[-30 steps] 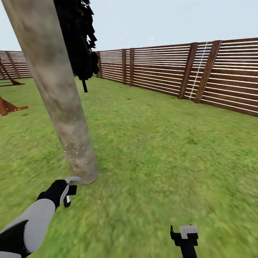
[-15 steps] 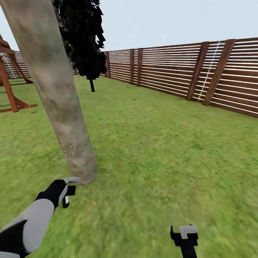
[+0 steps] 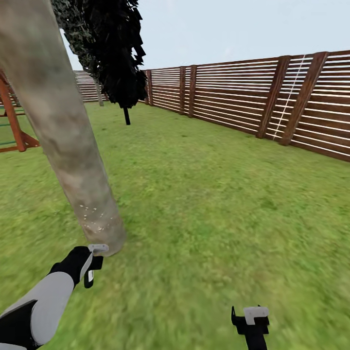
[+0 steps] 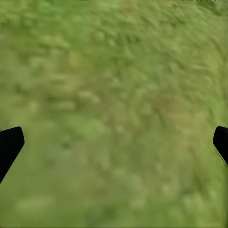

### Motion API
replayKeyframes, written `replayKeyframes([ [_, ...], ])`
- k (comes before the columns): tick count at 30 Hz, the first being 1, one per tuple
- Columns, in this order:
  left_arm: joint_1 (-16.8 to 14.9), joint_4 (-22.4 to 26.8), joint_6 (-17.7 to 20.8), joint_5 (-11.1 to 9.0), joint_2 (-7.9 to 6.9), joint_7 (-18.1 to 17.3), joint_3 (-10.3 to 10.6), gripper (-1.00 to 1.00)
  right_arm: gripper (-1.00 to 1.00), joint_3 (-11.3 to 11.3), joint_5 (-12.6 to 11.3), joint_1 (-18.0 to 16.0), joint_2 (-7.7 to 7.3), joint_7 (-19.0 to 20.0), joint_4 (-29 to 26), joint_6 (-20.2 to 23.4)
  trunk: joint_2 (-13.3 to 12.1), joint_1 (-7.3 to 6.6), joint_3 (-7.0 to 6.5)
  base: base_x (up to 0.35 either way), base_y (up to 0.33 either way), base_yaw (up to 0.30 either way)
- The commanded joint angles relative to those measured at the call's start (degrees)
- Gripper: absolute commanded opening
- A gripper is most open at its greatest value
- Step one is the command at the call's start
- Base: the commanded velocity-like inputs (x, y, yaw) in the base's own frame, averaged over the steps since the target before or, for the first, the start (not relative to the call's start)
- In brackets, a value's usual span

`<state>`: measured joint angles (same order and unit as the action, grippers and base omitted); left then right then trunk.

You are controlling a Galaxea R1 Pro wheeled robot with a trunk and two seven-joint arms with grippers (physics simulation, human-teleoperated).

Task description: In the garden, pick up the pesticide atomizer on the floor and spray pesticide onto both trees until each tree trunk is fully covered.

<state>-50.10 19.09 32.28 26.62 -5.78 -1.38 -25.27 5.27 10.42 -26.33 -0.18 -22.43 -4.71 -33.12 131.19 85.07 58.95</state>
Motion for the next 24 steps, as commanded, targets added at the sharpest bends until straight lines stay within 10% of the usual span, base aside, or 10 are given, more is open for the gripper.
replayKeyframes([
  [1, 0.13, 0.10, 0.23, 0.08, -0.57, 0.20, -0.39, -1.00, 1.00, 0.44, 0.31, -0.03, 0.00, -0.60, 0.05, 0.10, 0.02, 0.01, 0.05, 0.089, -0.064, 0.006],
  [5, 1.91, 0.02, 0.17, -0.05, -2.31, 2.31, -0.36, -1.00, 1.00, 0.44, 0.31, -0.03, 0.00, -0.60, 0.05, 0.11, 0.02, 0.01, 0.05, 0.027, -0.019, 0.161],
  [24, 2.20, 0.17, -0.11, -0.33, 1.96, 7.17, -0.39, -1.00, 1.00, 0.44, 0.31, -0.03, -0.03, -0.58, 0.05, 0.16, 0.02, 0.01, 0.05, 0.080, -0.187, 0.091],
])
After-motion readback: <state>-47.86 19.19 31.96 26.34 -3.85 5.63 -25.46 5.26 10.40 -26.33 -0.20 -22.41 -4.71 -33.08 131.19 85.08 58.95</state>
